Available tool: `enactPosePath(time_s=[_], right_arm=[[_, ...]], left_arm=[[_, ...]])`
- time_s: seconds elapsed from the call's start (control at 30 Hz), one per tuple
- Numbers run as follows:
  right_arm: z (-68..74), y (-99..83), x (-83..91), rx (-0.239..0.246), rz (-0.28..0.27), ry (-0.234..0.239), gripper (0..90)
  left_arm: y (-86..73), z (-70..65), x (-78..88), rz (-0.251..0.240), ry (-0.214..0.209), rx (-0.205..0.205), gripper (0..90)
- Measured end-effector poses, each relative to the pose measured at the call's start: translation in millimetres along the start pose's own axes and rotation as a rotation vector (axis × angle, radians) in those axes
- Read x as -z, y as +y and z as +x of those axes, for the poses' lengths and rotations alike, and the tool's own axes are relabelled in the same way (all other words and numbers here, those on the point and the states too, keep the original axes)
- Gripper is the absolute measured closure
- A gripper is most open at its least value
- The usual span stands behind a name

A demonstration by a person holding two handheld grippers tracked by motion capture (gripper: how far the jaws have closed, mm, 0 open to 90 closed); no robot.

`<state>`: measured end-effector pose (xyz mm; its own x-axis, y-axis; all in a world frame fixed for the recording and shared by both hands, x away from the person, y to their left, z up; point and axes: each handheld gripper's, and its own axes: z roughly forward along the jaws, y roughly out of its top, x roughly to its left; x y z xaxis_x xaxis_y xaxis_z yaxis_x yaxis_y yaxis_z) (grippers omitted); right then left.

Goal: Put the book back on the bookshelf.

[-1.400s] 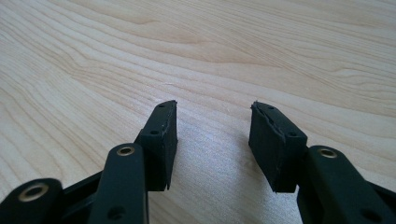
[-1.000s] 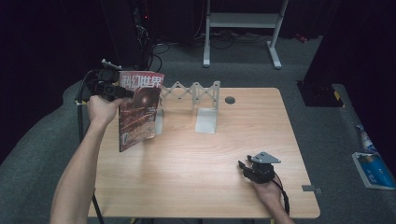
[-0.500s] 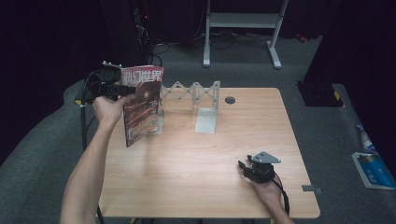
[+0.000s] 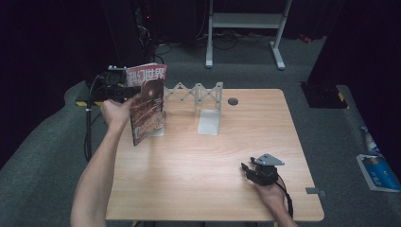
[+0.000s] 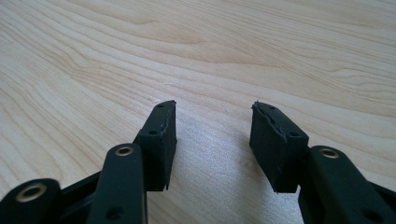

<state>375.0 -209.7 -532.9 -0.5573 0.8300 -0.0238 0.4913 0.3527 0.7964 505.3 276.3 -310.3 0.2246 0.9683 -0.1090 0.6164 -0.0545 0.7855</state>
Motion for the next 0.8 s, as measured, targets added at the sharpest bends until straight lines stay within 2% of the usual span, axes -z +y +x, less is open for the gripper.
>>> enactPosePath(time_s=[0.1,0.2,0.33,0.43,0.6,0.8], right_arm=[[0.5,-0.1,0.1,-0.006,0.001,-0.001,51.0],[0.2,-0.1,0.1,-0.001,0.0,-0.002,51.0],[0.4,-0.1,0.2,-0.002,0.001,-0.002,51.0],[0.3,-0.1,0.1,-0.002,0.0,-0.002,50.9],[0.3,-0.1,0.0,-0.002,0.0,-0.002,50.9],[0.6,-0.1,0.0,-0.004,-0.001,-0.003,50.9]], left_arm=[[-0.6,-1.6,-2.3,-0.009,0.01,-0.011,83.2],[-4.5,-4.0,-4.8,-0.051,0.009,-0.005,83.3],[-11.0,-2.6,-7.6,-0.056,0.004,0.014,83.2],[-15.1,-2.1,-8.8,-0.055,0.002,0.006,83.1],[-13.4,-2.4,-7.7,-0.016,0.001,-0.015,82.5],[-7.9,-1.9,-8.6,0.066,0.008,-0.024,81.8]])
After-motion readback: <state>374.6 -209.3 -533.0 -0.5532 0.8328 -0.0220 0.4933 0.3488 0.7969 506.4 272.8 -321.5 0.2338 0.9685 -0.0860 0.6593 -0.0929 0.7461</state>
